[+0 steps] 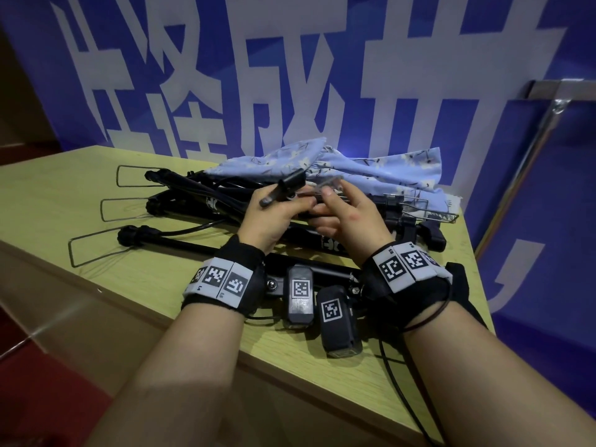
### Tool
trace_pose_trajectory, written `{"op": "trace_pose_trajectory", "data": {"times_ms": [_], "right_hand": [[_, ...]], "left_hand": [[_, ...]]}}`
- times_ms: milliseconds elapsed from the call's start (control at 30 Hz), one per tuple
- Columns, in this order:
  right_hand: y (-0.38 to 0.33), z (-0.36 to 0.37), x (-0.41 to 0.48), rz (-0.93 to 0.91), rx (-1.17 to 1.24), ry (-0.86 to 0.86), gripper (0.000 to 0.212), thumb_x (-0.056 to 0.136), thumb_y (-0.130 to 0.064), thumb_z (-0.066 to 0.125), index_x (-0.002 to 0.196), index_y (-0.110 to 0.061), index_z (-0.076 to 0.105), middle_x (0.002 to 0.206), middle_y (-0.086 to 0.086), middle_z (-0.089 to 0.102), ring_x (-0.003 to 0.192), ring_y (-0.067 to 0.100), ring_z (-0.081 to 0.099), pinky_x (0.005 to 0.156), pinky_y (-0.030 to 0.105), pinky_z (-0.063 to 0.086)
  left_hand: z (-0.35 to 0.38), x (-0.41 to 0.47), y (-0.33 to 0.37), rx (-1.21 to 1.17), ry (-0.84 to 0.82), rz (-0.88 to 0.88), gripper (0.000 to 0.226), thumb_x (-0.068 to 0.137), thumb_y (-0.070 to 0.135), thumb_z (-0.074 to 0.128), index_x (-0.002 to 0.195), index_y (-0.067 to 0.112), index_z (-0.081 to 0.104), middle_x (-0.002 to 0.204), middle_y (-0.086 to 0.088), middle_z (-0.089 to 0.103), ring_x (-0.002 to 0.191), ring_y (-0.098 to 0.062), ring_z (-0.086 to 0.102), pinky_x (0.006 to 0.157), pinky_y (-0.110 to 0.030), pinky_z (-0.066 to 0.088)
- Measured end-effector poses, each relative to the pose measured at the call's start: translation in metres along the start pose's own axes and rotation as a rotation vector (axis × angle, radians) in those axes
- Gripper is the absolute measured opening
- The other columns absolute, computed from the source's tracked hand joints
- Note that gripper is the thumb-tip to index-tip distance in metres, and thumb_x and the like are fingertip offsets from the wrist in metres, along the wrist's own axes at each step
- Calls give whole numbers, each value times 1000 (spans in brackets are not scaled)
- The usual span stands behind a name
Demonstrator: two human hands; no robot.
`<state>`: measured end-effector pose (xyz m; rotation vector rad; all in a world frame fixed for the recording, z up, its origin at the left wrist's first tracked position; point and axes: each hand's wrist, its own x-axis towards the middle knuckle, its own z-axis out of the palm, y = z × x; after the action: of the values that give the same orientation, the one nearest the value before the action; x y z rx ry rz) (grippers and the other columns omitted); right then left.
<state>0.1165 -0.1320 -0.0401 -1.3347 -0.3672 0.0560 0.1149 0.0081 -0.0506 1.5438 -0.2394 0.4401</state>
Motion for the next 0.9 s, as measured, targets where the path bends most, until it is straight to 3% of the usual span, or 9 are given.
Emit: {"op": "trace_pose_trajectory", "data": {"times_ms": [100, 200, 333, 400, 500, 633, 733, 833, 900], "right_hand": [[-3, -1, -1, 23, 37, 57, 11, 100, -16, 45, 104, -11, 54, 75, 9, 59, 61, 21, 58, 59, 26, 49], [-5, -4, -2, 79, 150, 97, 12, 99, -15, 46, 89, -11, 51, 74, 9, 60, 54, 16, 62, 51, 19, 49], [-12, -3, -2, 106, 256, 176, 15, 99, -13, 46, 86, -8, 51, 74, 12, 61, 46, 9, 62, 48, 17, 50], [-17, -3, -1, 120, 295, 211, 17, 99, -11, 46, 85, -6, 52, 76, 13, 61, 47, 9, 64, 50, 17, 52], [-27, 3, 0, 137, 348, 224, 18, 99, -10, 45, 85, -3, 53, 77, 14, 62, 49, 11, 66, 52, 18, 55], [-42, 19, -2, 188, 476, 214, 20, 101, -8, 39, 87, 0, 52, 63, 13, 66, 46, 12, 66, 47, 18, 54], [-52, 31, -2, 228, 520, 209, 27, 102, -8, 35, 83, 1, 50, 75, 15, 61, 47, 13, 65, 46, 17, 53], [-59, 41, -2, 245, 550, 218, 27, 102, -7, 35, 80, 1, 48, 82, 15, 58, 76, 21, 64, 49, 18, 53], [-63, 45, -2, 258, 599, 217, 23, 102, -6, 36, 84, 1, 49, 85, 17, 58, 86, 25, 61, 50, 21, 54]], "left_hand": [[-7, 3, 10, 208, -145, -13, 33, 74, 5, 74, 106, 5, 70, 96, -8, 73, 95, -21, 68, 93, -34, 50], [-11, 2, 20, 300, -248, -24, 37, 78, 1, 74, 114, 0, 66, 106, -11, 72, 98, -16, 69, 88, -22, 51], [-18, -1, 39, 461, -291, -49, 36, 78, -2, 74, 108, 16, 68, 99, 5, 70, 89, 1, 64, 85, -14, 45], [-31, 1, 45, 530, -246, -69, 41, 81, -3, 71, 116, 18, 66, 109, 4, 68, 102, -4, 61, 94, -19, 44], [-53, 0, 52, 519, -71, -122, 35, 90, -4, 58, 120, 13, 65, 114, 2, 65, 110, -10, 58, 95, -18, 42], [-69, -8, 52, 580, -23, -181, 21, 101, 28, 50, 109, 22, 68, 100, 12, 65, 100, -5, 59, 74, -8, 39], [-76, -10, 42, 734, -124, -238, 45, 93, 45, 58, 131, 20, 59, 120, 10, 59, 117, -8, 53, 85, -15, 38], [-77, -5, 31, 901, -194, -281, 82, 76, 56, 74, 145, 21, 44, 143, 1, 50, 131, -16, 46, 105, -30, 40], [-75, 2, 29, 976, -199, -282, 92, 69, 60, 77, 146, 23, 42, 145, -4, 49, 135, -22, 43, 111, -42, 39]]}}
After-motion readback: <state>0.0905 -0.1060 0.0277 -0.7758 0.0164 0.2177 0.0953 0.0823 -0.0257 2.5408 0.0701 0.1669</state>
